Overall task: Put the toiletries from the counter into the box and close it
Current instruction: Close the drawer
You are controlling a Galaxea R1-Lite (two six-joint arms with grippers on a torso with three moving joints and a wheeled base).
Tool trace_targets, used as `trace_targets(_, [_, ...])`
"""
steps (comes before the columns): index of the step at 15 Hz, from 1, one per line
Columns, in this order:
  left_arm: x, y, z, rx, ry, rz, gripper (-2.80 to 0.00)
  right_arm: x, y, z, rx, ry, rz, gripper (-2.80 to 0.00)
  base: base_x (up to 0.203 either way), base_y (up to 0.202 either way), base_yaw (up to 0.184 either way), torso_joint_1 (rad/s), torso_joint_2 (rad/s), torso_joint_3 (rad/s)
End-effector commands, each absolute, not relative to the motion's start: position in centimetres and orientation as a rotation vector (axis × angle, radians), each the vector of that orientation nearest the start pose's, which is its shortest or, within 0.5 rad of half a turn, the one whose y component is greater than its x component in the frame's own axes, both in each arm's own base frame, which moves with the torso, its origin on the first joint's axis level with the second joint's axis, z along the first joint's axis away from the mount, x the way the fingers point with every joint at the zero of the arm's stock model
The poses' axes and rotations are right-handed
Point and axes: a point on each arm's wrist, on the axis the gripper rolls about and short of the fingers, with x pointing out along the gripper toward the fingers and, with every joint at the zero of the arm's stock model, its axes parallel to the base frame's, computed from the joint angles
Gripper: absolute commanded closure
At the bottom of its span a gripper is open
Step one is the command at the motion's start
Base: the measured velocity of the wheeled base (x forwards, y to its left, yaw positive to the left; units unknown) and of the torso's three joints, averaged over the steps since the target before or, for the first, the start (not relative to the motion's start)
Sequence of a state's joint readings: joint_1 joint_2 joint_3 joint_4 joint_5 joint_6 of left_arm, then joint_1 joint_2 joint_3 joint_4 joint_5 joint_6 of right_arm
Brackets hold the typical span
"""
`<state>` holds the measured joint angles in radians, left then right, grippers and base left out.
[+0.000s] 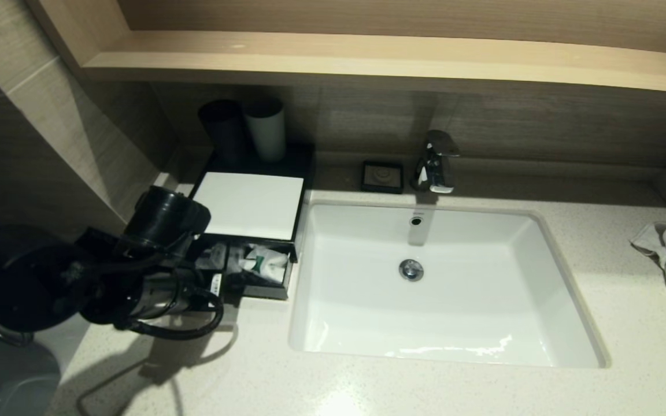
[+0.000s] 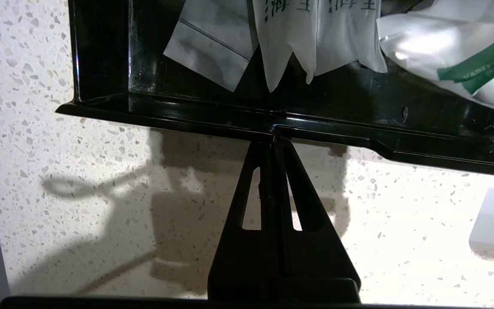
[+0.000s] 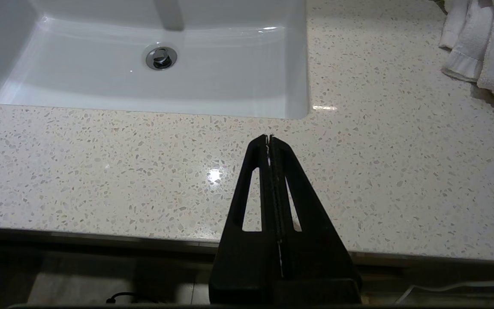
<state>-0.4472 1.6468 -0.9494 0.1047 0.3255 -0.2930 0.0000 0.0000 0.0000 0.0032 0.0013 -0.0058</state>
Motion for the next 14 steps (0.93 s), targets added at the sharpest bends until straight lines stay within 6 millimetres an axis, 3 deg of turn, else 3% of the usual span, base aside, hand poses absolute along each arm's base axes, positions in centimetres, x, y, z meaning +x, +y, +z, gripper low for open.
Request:
trace_targets(1, [25.8, -11.5, 17.1, 0.021, 0.749, -0.001, 0.00, -2.3, 0.0, 7.5, -0.006, 0.003, 0.002, 0.00, 0.000, 0.000, 0.000, 0.000, 0.00, 0.000])
trace_targets(14, [28.6, -12.0, 17.0, 0.014, 0.742, 0.021, 0.00, -2.3, 0.0, 7.5, -0.006, 0.003, 0.002, 0.00, 0.000, 0.000, 0.000, 0.000, 0.00, 0.000])
